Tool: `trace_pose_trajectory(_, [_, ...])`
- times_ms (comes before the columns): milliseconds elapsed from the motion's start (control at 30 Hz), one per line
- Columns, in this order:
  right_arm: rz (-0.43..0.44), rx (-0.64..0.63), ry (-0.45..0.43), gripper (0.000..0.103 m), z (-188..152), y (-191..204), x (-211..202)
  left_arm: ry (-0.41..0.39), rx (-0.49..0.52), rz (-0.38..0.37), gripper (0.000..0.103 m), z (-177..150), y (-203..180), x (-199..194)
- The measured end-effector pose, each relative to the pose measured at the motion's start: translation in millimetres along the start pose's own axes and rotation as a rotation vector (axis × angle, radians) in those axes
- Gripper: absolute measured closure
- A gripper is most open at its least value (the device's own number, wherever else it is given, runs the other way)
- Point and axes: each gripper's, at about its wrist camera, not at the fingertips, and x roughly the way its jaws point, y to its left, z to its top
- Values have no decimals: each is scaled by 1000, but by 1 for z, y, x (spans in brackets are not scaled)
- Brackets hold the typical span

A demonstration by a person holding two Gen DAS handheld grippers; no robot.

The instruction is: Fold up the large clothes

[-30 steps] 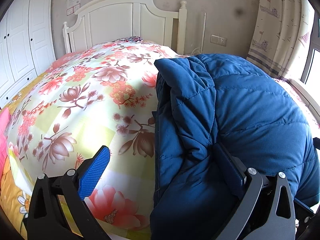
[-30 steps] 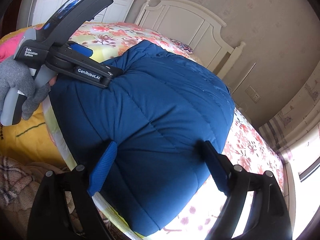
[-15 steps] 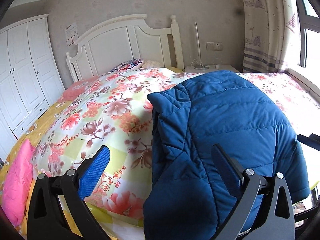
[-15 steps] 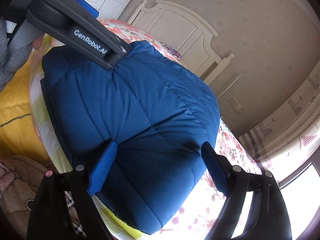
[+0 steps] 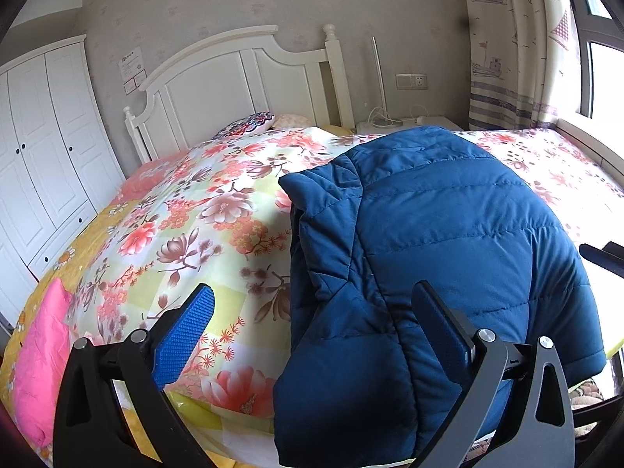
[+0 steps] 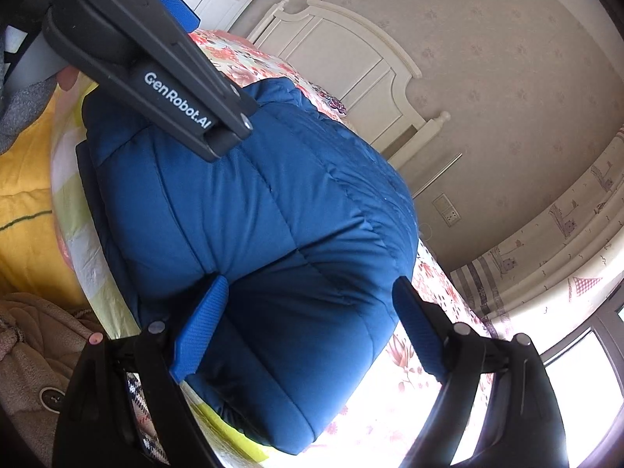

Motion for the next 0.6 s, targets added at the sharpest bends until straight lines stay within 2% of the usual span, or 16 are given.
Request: trace_pose_trajectory(600, [6, 11, 2, 18, 1, 0, -1, 7, -10, -5, 6, -3, 0, 4])
